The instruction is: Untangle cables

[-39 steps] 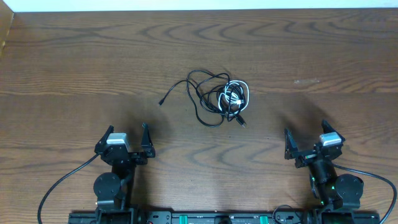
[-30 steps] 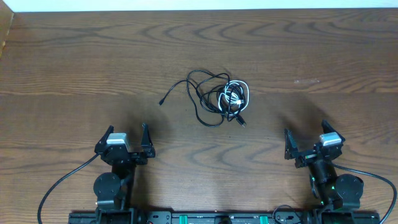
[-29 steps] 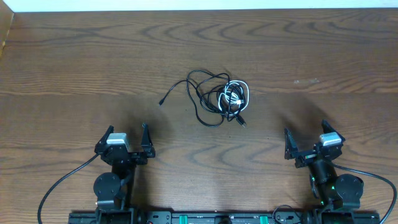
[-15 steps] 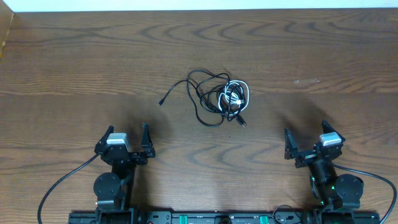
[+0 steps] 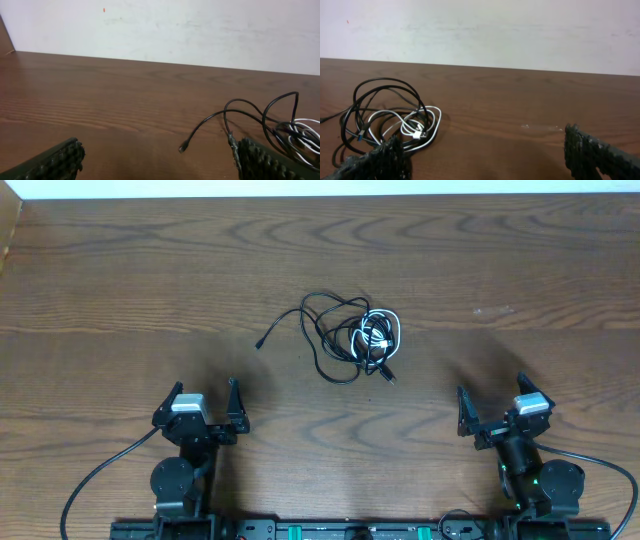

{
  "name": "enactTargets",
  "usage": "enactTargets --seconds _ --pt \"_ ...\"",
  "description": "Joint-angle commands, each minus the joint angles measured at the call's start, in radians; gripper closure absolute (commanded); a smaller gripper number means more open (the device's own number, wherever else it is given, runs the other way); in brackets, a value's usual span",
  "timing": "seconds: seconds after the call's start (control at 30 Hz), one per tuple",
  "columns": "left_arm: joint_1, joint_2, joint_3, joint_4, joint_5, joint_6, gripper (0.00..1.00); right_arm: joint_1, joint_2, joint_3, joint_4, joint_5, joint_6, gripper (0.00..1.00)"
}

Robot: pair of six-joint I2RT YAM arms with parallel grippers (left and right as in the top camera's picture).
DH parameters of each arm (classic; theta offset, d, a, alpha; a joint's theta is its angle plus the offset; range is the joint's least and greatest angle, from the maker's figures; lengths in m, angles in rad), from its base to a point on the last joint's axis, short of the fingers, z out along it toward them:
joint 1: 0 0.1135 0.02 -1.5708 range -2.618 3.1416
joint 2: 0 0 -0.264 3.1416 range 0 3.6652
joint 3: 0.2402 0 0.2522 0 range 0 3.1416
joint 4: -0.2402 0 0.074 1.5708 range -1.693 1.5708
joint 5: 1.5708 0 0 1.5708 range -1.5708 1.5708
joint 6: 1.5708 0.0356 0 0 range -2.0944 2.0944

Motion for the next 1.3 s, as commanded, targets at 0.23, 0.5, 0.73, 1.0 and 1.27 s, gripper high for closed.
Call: enactTargets --seconds 0.23,0.5,0.73,1.0,1.27 --pt "-0.005 -0.001 -0.024 -0.021 0.014 0.014 0.02 0.013 -0.005 -0.003 -0.003 0.002 0.017 0.01" --pt "-0.005 -0.001 -0.024 -0.021 0.013 0.016 0.02 0.013 -0.005 -0.003 -0.003 0.002 0.017 0.01" --pt "-0.005 -0.001 -0.024 -0.021 0.014 0.021 0.02 0.013 -0.005 -0.003 -0.003 0.002 0.017 0.01" --pt "-0.005 0.0 -0.024 -0.023 0.015 0.009 0.02 0.013 -0.005 -0.003 -0.002 0.002 0.018 0.01" --pt "-0.005 0.022 -0.024 -0.022 0.013 -0.036 0.02 0.013 -0.005 -0.003 0.02 0.001 0.017 0.01"
